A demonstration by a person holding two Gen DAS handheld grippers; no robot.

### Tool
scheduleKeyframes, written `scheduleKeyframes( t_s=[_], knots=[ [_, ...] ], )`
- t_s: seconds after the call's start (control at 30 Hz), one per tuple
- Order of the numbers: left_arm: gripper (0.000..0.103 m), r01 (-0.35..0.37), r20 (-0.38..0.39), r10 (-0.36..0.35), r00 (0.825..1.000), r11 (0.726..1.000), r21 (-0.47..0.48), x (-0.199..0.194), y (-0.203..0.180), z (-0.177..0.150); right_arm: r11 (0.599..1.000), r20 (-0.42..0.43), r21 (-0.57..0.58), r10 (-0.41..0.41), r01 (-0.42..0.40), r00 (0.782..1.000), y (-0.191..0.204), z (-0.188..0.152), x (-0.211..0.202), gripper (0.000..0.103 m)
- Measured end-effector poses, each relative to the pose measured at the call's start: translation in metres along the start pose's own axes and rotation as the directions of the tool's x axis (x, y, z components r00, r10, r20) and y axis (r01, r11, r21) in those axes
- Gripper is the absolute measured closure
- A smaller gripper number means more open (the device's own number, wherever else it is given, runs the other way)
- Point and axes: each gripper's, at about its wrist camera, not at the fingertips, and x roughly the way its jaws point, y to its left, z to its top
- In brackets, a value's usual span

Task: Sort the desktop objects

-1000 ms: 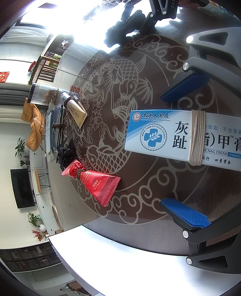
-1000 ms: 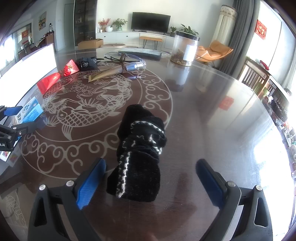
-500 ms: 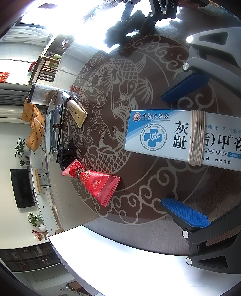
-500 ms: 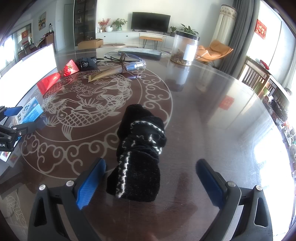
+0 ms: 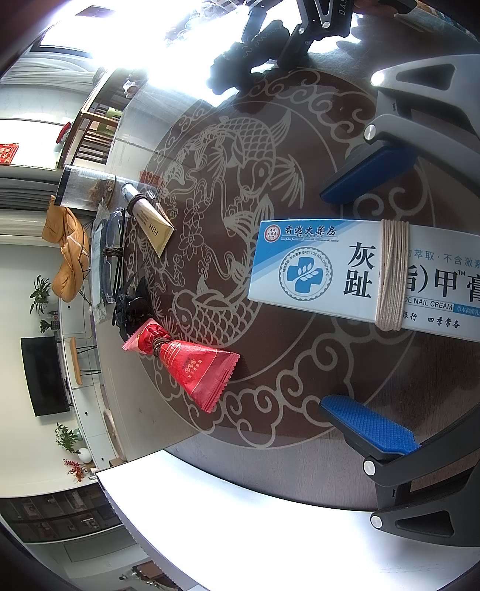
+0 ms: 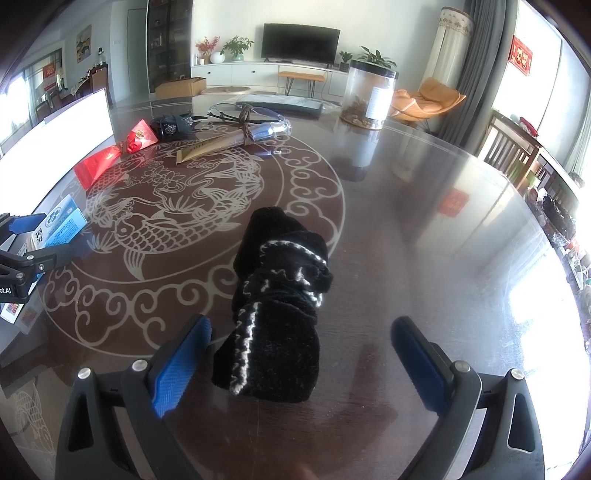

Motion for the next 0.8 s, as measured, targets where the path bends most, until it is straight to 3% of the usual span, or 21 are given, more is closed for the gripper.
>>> scheduleKeyframes(
  t_s=[0.8],
  knots=[
    [0.000,0.000,0.000,0.000,1.000,1.000,0.000,0.0001,0.0002,0.0002,1.000,-0.007,0.014,0.015,-0.015,1.000,-0.0013,0.0003,0.0012,0.005]
  ],
)
